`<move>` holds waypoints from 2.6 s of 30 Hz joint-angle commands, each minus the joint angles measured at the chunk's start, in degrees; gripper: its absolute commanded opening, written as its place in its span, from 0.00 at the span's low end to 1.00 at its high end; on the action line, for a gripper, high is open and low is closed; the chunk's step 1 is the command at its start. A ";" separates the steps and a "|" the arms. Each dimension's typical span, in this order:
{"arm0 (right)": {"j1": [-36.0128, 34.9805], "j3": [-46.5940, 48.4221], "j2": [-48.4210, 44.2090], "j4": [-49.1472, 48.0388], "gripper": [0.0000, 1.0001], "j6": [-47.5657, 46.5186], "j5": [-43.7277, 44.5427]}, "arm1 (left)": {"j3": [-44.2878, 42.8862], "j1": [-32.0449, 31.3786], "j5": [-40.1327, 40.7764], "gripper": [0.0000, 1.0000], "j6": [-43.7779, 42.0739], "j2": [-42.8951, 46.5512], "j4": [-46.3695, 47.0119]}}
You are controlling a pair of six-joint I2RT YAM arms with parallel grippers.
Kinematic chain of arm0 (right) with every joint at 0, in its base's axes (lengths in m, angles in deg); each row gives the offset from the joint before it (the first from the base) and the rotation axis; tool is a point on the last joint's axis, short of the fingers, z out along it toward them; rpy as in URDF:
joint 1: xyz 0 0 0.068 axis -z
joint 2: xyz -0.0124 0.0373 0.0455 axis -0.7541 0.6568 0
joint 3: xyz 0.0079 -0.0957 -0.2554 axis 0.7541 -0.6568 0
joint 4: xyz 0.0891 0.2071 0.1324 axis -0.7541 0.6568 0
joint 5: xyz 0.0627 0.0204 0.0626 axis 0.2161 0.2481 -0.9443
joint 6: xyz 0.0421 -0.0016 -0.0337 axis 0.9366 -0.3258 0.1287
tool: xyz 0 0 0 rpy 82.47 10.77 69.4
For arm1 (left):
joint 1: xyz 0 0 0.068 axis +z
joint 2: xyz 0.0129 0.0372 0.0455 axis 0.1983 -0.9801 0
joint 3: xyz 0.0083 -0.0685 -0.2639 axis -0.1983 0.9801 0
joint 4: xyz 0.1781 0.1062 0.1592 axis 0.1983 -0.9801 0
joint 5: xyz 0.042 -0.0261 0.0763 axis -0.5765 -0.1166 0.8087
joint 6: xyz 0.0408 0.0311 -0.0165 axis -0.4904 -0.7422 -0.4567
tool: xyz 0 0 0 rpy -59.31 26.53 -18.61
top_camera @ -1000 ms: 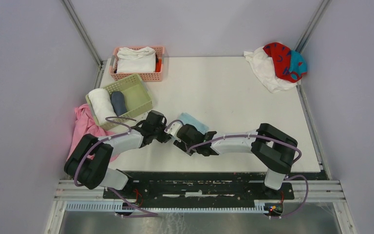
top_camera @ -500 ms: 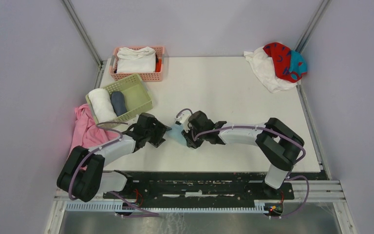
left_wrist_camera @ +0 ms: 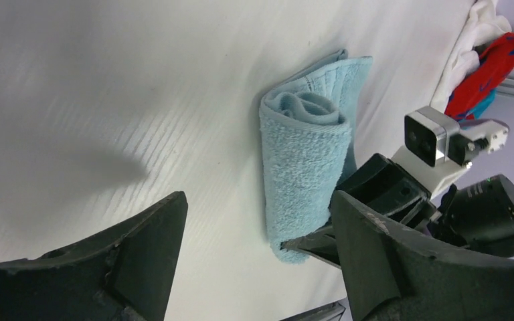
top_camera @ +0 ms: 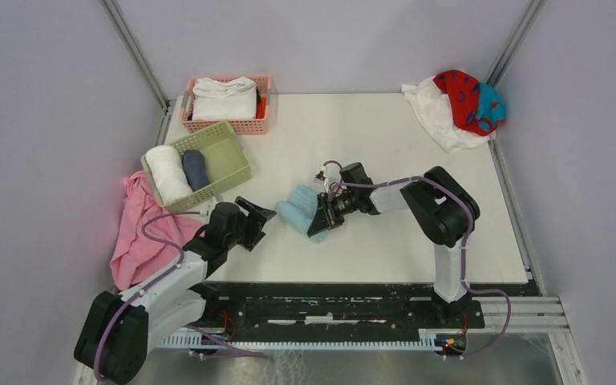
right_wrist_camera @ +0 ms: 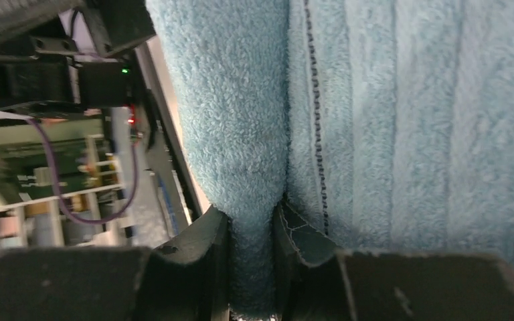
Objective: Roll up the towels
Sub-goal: Roll the towel at the center of the board.
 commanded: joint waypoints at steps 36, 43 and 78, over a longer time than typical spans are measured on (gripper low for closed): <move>0.30 2.38 -17.12 26.74 0.60 -9.60 25.43 | -12.21 -1.80 -2.40 0.46 -1.87 -34.29 4.89; -10.59 4.03 -26.46 27.04 0.65 -19.08 48.00 | -13.99 -1.75 -2.48 0.47 -2.71 -35.26 2.21; -18.52 4.54 -10.72 29.27 0.01 -18.21 39.40 | -15.20 -0.06 2.84 0.74 -5.83 -25.13 -2.62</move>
